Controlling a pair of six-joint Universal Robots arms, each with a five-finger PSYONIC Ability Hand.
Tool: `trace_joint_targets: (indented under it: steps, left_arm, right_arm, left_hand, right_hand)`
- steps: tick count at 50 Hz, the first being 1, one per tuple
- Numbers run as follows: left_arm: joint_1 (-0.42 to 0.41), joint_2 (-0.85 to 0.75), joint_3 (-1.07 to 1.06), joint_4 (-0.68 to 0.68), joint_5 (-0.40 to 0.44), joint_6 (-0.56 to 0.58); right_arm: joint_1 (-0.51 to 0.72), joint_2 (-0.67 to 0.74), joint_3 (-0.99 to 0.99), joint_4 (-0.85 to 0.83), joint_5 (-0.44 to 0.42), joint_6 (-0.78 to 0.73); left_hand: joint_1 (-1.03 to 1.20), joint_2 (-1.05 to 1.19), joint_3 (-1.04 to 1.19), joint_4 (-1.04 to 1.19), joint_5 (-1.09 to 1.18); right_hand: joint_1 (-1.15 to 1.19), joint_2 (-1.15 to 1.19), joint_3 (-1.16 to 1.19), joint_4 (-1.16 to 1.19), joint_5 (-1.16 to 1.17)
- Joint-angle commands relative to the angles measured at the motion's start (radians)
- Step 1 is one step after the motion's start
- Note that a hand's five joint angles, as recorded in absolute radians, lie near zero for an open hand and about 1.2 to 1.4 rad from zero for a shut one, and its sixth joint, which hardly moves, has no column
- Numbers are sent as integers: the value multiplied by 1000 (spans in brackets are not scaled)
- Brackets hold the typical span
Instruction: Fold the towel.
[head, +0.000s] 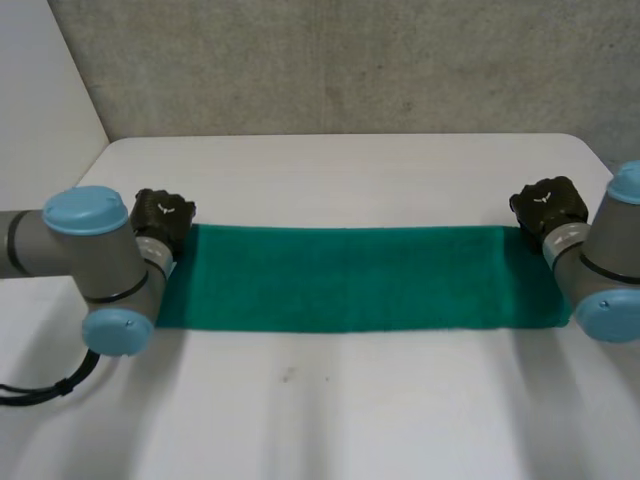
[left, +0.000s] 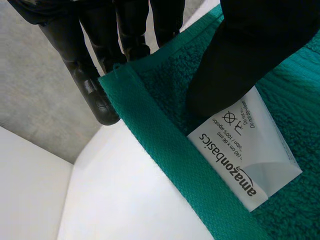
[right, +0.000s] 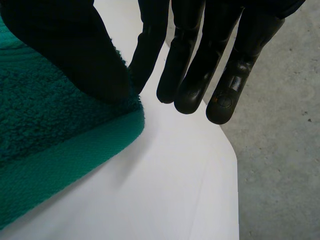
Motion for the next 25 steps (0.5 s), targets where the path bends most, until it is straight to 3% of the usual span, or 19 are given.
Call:
trace_joint_targets:
  steps: [1, 2, 4, 5, 6, 7, 8, 9, 12, 16, 25]
  left_arm:
    - [-3, -69, 60, 83, 9, 5]
    - [-4, -71, 58, 96, 9, 5]
    - [-20, -72, 50, 141, 9, 5]
    - [-26, -72, 49, 156, 9, 5]
    - [-35, -72, 38, 185, 10, 8]
    - [-40, -71, 32, 198, 12, 8]
    - [-43, -71, 26, 207, 10, 11]
    - [-52, -66, 15, 224, 6, 16]
    - [-69, -54, -2, 239, 4, 28]
    - [-89, 1, -51, 235, -5, 53]
    - [-90, 196, -230, 228, -5, 47]
  right_arm:
    - [18, 123, -131, -13, 13, 14]
    - [18, 123, -131, -13, 13, 14]
    - [27, 138, -145, -16, 15, 18]
    - [29, 138, -149, -16, 19, 21]
    - [29, 138, -151, -16, 27, 25]
    - [27, 138, -154, -16, 45, 36]
    - [27, 135, -156, -16, 67, 54]
    - [27, 135, -156, -16, 67, 54]
    - [20, 115, -145, -19, 82, 117]
    - [15, -7, -87, -5, 78, 220]
    - [-3, -221, 105, 33, 10, 251]
  left_hand:
    - [252, 195, 200, 198, 255]
    - [252, 195, 200, 198, 255]
    - [-14, -71, -66, -68, -11]
    - [-148, -206, -201, -203, -145]
    - [-504, -562, -557, -559, -501]
    - [-659, -716, -711, -713, -656]
    - [-771, -828, -823, -825, -768]
    - [-888, -946, -941, -943, -885]
    - [-939, -997, -992, -994, -936]
    - [-942, -1000, -995, -997, -939]
    - [-942, -1000, -995, -997, -939]
  right_hand:
    - [415, 216, 209, 203, 229]
    - [415, 216, 209, 203, 229]
    - [291, 92, 85, 79, 106]
    - [104, -95, -102, -108, -82]
    - [-139, -339, -345, -351, -325]
    - [-662, -861, -868, -874, -848]
    - [-807, -1006, -1012, -1019, -992]
    - [-807, -1006, -1012, -1019, -992]
    - [-807, -1006, -1012, -1019, -992]
    - [-807, -1006, -1012, -1019, -992]
    - [-807, -1006, -1012, -1019, -992]
